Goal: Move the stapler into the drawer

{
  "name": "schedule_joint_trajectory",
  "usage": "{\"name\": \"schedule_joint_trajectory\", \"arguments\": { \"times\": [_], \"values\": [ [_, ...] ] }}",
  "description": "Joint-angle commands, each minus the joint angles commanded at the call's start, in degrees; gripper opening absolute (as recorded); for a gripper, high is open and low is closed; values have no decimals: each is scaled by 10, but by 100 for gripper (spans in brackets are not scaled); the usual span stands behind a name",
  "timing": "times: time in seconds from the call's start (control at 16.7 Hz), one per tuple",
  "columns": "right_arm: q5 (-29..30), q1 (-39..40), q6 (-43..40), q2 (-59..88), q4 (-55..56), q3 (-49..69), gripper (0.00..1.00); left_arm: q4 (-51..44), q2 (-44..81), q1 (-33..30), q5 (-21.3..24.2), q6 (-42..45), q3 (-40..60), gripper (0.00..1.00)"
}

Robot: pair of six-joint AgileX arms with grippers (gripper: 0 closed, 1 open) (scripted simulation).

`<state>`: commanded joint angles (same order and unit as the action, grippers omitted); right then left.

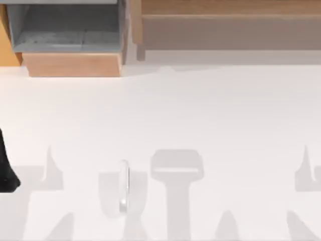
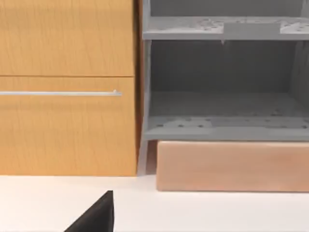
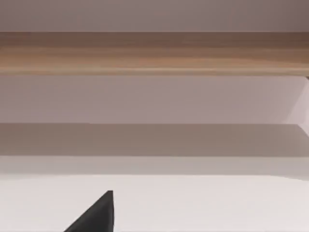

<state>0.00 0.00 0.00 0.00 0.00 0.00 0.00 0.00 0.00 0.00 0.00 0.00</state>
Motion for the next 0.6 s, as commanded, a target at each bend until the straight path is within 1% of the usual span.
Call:
{"name": "schedule_joint_trajectory", "arguments": {
  "times": [0.18, 0.3, 0.42, 0.6],
  "values": [
    [0, 0, 0, 0, 0, 0, 100, 2, 6, 0, 2, 3, 2, 100],
    [0, 0, 0, 0, 0, 0, 100, 15, 34, 3, 11, 21, 14, 100],
    [0, 0, 0, 0, 0, 0, 100, 39, 84, 9, 25, 54, 35, 100],
    [0, 0, 0, 0, 0, 0, 100, 93, 193, 26, 51, 127, 85, 100]
  ]
}}
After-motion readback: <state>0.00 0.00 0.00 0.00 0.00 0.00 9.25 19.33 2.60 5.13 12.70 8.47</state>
